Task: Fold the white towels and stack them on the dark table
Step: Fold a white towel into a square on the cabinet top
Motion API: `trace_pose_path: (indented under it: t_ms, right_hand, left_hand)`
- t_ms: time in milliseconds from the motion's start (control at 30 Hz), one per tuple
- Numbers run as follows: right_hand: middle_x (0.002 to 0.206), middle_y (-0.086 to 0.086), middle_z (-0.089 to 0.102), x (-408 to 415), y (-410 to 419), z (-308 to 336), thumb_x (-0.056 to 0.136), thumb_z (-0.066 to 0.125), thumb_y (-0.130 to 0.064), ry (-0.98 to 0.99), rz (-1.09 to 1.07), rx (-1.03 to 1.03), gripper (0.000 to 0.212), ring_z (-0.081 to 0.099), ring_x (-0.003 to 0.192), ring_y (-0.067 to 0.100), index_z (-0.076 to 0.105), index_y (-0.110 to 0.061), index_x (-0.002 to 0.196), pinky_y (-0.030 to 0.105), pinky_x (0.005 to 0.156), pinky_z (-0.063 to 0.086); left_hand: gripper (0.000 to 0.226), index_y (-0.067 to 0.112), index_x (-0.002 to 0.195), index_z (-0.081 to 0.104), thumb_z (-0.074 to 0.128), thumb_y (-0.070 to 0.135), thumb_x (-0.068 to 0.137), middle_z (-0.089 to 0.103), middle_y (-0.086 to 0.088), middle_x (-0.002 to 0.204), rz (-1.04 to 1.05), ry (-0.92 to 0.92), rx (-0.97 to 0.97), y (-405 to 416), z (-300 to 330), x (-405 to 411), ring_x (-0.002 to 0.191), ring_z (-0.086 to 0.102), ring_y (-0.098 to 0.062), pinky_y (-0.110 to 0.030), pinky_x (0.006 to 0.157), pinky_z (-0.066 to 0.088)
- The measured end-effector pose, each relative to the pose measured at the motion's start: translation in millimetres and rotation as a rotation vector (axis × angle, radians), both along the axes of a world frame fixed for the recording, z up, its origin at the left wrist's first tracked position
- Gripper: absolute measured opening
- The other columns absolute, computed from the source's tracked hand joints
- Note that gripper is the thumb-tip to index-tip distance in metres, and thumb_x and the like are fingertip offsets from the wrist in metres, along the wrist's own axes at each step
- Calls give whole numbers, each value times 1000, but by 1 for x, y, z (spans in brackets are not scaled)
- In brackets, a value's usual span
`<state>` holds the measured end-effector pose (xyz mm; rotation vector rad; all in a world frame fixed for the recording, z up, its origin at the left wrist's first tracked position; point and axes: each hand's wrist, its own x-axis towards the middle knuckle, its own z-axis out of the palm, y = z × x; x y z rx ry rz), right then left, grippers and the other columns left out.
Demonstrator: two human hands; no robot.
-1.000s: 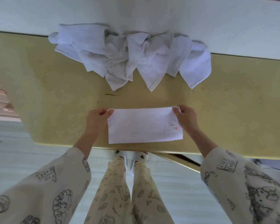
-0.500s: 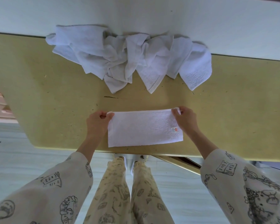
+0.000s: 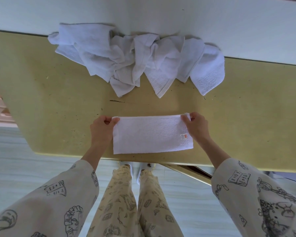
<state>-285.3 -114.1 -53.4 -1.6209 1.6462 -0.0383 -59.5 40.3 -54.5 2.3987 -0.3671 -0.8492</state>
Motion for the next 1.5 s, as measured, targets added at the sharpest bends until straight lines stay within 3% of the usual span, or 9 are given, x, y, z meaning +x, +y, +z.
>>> trace_pose_path:
  t_ms: [233,367,500,567,667,767,967,1200,1500]
  right_hand:
    - [74,3,52,1,2,-2,91,53,-29,3,-43,-4,27,48,70,19,56,-3,87,23,53,34]
    - [89,2,58,1,10,3,91,56,-32,-37,-147,-129,32,55,84,19,52,-7,111,26,73,40]
    - [114,14,52,-9,36,5,93,53,-21,-97,-45,-433,34,50,105,25,49,-2,120,25,89,37]
    - [120,18,51,-11,57,-2,93,47,-19,-102,128,-547,34,45,113,26,49,0,120,32,98,38]
    - [129,20,51,-7,81,-23,93,41,-18,-62,451,-659,33,38,127,29,46,-3,121,42,108,31]
    - [136,22,48,3,84,-39,93,37,-18,-32,587,-661,36,34,132,32,43,-3,125,46,111,24]
    - [139,22,45,9,75,-54,92,39,-21,79,622,-675,43,41,131,34,50,2,127,45,110,28]
    - [150,19,28,-7,71,-57,93,32,-46,220,695,-665,59,24,140,31,32,-15,144,41,116,15]
    - [152,19,24,-17,63,-54,92,26,-54,314,751,-624,65,16,142,28,23,-18,146,42,115,9]
  left_hand:
    - [21,10,91,58,64,30,85,53,5,73,67,-2,4,-4,1,-3,61,46,-6,-10,49,34]
    - [36,6,111,47,57,32,89,53,-8,100,82,-97,-25,3,5,-8,86,51,-22,-26,71,43]
    - [29,4,112,49,41,25,94,53,-17,107,-336,-560,-37,21,7,-43,97,49,-31,-38,80,39]
    - [24,10,109,49,39,24,93,56,-14,111,-581,-633,-111,27,1,-67,106,49,-30,-41,86,39]
    - [24,13,112,50,40,22,93,54,-13,126,-813,-667,-139,25,-19,-89,124,39,-29,-46,102,31]
    - [29,12,120,47,39,22,93,47,-13,137,-919,-701,-108,13,-35,-90,132,33,-32,-52,108,26]
    - [42,16,133,45,36,31,95,39,-9,145,-976,-715,-87,11,-54,-77,137,30,-29,-52,111,21]
    - [57,24,142,34,32,52,93,31,-5,150,-1007,-771,-35,23,-53,-60,139,26,-29,-51,113,19]
    - [59,19,146,22,18,51,96,22,-7,153,-1056,-755,58,39,-50,-36,142,13,-30,-54,113,12]
